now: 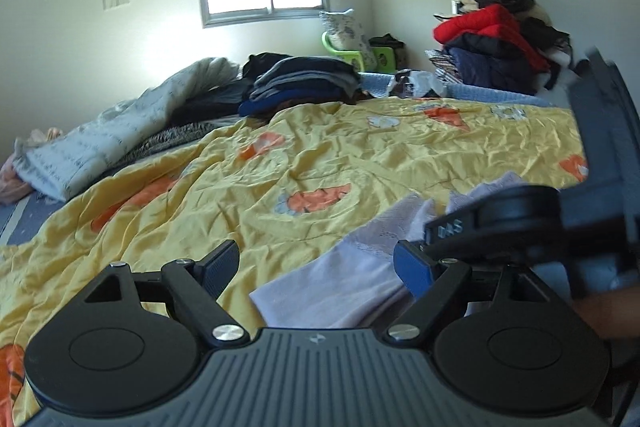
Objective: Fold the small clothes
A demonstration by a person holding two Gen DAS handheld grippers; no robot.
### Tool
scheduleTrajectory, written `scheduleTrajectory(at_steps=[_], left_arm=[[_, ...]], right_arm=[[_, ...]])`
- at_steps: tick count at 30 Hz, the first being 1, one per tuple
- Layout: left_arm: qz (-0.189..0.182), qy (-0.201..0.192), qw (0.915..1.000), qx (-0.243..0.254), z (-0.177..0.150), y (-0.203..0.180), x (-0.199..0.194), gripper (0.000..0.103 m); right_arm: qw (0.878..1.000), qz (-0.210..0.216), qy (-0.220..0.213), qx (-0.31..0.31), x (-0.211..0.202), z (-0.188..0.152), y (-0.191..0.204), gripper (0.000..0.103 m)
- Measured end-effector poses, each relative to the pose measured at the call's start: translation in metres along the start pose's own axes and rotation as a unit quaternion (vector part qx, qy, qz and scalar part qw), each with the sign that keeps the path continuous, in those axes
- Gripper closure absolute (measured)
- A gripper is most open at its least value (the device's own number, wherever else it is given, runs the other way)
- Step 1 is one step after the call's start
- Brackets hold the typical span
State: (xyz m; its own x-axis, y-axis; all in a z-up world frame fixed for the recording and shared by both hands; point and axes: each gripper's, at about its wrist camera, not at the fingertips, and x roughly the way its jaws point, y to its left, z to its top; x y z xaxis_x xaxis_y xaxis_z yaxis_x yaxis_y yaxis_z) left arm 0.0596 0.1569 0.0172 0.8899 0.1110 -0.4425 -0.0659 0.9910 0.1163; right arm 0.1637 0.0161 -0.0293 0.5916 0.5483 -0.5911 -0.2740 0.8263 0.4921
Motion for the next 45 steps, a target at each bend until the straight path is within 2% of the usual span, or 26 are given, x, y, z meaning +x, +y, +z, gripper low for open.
scheduleTrajectory(at_steps=[7, 13, 14, 16, 19, 22, 25, 33, 45], left_arm=[[-0.004, 0.011, 0.9978, 0.066, -0.006, -0.029, 0.018, 0.018], [-0.007, 0.002, 0.9977, 0.068, 0.001, -0.046, 0.035, 0.02], [-0.007, 0.001, 0.9978, 0.066, 0.002, -0.048, 0.037, 0.025], [-0.012, 0.008, 0.9984, 0.054, 0.006, -0.049, 0.04, 0.051], [-0.009, 0.022, 0.9989, 0.042, 0.009, -0.05, 0.046, 0.075], [-0.011, 0.024, 0.9992, 0.029, 0.011, -0.05, 0.045, 0.085], [-0.018, 0.019, 0.9993, 0.027, 0.013, -0.053, 0.042, 0.089], [-0.033, -0.001, 0.9989, 0.033, 0.032, -0.072, 0.035, 0.089], [-0.109, -0.019, 0.9922, 0.057, 0.047, -0.145, 0.019, 0.089]], right_arm=[[0.996, -0.001, -0.035, -0.086, -0.024, 0.016, 0.02, 0.096], [0.994, 0.022, -0.054, -0.096, -0.042, 0.022, 0.027, 0.096], [0.993, 0.023, -0.059, -0.099, -0.045, 0.022, 0.029, 0.096], [0.992, 0.023, -0.07, -0.102, -0.051, 0.022, 0.029, 0.097], [0.991, 0.016, -0.08, -0.107, -0.057, 0.023, 0.028, 0.097], [0.991, 0.016, -0.085, -0.101, -0.061, 0.023, 0.023, 0.097], [0.991, 0.015, -0.092, -0.095, -0.065, 0.024, 0.018, 0.097], [0.988, 0.004, -0.127, -0.082, -0.09, 0.029, 0.004, 0.097], [0.976, -0.065, -0.2, -0.063, -0.16, 0.026, -0.05, 0.097]])
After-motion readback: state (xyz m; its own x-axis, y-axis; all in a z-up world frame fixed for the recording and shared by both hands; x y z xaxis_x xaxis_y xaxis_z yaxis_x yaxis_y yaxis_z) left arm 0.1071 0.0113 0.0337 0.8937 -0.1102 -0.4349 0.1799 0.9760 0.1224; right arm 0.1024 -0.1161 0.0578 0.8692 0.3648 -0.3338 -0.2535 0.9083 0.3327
